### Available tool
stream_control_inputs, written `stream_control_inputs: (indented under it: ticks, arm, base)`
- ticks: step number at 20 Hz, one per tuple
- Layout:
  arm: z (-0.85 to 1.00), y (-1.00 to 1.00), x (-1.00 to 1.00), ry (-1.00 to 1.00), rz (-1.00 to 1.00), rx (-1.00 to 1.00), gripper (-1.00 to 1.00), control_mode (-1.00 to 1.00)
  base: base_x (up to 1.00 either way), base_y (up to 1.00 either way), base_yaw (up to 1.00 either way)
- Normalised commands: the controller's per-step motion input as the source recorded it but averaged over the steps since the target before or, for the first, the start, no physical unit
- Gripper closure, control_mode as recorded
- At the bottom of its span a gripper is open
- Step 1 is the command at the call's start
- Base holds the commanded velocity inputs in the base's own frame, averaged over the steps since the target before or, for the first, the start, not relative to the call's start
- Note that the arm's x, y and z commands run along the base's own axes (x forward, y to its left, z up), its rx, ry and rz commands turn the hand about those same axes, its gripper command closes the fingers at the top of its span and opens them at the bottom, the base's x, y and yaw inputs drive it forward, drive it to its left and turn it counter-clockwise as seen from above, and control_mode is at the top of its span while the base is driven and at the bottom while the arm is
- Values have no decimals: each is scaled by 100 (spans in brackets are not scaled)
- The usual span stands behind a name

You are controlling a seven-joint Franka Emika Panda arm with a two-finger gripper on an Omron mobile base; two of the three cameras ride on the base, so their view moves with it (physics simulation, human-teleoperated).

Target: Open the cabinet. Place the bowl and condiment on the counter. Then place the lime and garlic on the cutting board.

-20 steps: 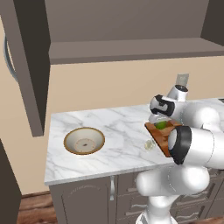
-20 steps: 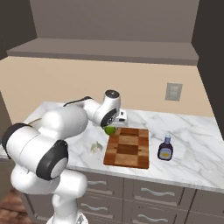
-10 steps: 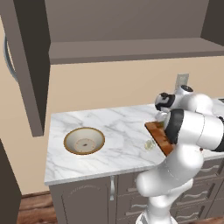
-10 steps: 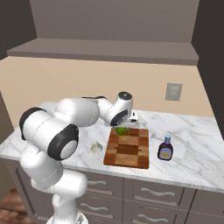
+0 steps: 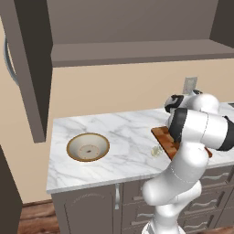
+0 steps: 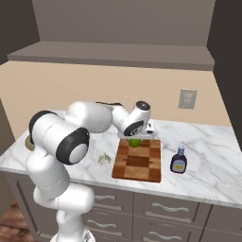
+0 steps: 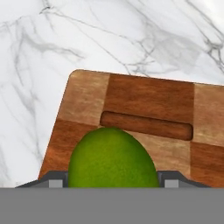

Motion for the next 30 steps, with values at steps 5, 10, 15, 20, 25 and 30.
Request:
stream_control_inputs:
  ticks: [5, 10, 15, 20, 25, 30]
  arm:
    - [-10, 0, -4, 0, 3, 3, 100, -100]
    - [-6, 0, 0, 0, 0, 0, -100, -100]
    - [0, 0, 0, 0, 0, 0, -100, -100]
    - [0, 0, 0, -1, 0, 0, -100, -100]
    - [5, 1, 0, -1, 0, 0, -100, -100]
    - [28, 7, -22, -3, 2, 0, -100, -100]
  base:
    - [0, 0, 0]
    - [0, 0, 0]
    - [0, 0, 0]
    - [0, 0, 0]
    - [0, 0, 0]
    - [0, 0, 0]
